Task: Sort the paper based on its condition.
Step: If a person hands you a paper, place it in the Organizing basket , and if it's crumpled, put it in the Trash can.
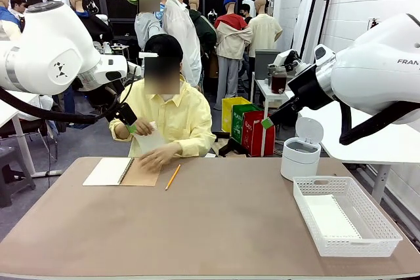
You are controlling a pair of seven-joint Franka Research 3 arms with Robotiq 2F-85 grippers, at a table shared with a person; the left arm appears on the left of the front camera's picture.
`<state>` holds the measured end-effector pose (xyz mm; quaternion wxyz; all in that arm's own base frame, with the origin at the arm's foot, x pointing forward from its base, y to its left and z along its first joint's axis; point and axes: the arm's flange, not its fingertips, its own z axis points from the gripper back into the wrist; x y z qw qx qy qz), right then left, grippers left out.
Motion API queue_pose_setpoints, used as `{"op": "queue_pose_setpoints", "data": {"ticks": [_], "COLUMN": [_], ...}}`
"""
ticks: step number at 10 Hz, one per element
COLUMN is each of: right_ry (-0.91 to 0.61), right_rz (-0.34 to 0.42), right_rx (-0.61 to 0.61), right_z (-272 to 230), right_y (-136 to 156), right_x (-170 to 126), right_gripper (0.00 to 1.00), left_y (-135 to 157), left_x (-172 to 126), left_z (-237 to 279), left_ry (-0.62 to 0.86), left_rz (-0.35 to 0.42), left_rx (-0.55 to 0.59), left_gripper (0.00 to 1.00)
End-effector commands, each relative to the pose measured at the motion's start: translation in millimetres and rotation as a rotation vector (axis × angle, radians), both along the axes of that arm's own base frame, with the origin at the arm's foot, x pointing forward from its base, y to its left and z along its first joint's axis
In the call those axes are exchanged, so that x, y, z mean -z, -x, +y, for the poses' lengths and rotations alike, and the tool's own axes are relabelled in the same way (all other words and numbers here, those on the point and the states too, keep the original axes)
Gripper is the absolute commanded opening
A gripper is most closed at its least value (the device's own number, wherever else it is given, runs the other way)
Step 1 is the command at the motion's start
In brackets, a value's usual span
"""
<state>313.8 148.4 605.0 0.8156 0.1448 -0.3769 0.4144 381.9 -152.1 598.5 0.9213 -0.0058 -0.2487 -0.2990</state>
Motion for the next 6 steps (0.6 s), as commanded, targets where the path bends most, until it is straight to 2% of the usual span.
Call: {"op": "queue_pose_setpoints", "data": {"ticks": [1, 6], "right_ry": [0.004, 0.004], "right_rz": [0.007, 0.007], "right_rx": [-0.01, -0.01], "right_z": [0.7, 0.7], "right_y": [0.6, 0.6], "right_x": [-0.8, -0.8], "right_gripper": [1.0, 1.0], "left_y": [-0.6, -0.6], "left_x": [-1.5, -1.5], "left_z": [1.6, 1.6], "left_ry": [0.0, 0.0], "left_rz": [-0.003, -0.003], "left_rx": [0.0, 0.0], "left_gripper": [1.0, 1.0]}}
